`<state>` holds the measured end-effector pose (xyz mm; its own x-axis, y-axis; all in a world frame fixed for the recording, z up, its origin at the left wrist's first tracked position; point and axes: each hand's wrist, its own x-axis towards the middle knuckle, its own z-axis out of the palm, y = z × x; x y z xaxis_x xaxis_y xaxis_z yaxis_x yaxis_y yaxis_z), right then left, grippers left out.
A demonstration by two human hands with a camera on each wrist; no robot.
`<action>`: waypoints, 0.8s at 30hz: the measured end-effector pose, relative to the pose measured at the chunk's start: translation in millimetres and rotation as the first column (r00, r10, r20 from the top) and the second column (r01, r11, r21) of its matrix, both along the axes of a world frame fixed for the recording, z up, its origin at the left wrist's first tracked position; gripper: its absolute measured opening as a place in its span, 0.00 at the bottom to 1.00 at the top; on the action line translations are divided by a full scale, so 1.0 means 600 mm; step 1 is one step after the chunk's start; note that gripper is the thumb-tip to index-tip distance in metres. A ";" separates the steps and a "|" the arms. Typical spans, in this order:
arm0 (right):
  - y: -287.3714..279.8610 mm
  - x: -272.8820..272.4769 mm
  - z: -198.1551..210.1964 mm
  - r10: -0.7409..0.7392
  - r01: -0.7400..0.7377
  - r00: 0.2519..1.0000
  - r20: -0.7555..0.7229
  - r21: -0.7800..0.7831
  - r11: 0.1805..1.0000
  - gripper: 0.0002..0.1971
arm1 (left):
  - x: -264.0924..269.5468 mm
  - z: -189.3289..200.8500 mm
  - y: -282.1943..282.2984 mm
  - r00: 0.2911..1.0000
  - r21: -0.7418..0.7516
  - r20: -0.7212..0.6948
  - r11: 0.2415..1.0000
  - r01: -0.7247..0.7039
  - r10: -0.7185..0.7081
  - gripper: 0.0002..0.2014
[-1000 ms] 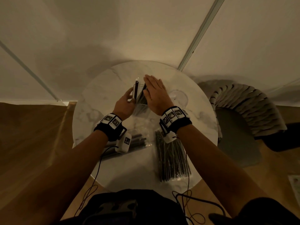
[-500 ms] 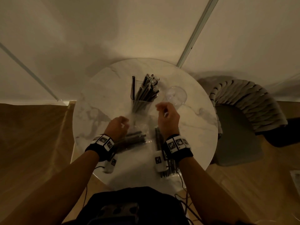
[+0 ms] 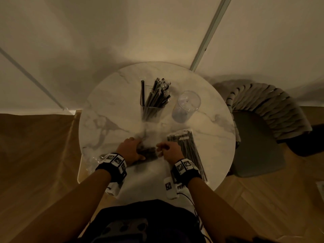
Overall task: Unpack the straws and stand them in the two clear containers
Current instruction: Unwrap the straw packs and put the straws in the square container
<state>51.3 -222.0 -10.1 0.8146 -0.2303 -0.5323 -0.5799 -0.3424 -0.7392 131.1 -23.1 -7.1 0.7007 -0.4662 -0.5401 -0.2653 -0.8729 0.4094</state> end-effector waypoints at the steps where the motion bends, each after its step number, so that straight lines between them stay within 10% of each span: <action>1: -0.004 -0.001 0.000 0.015 -0.015 1.000 0.017 -0.007 1.000 0.18 | 0.002 0.000 -0.001 0.999 -0.026 -0.034 0.999 -0.021 0.020 0.40; 24: -0.021 -0.011 0.016 0.231 -0.200 0.962 0.149 -0.197 0.960 0.07 | 0.011 0.039 -0.008 0.985 -0.185 -0.171 0.982 -0.042 0.010 0.27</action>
<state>44.8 -234.5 -0.4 0.9296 -0.1183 -0.3492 -0.3500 -0.5805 -0.7352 138.0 -28.0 16.2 0.6205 -0.5530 -0.5560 -0.1569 -0.7822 0.6029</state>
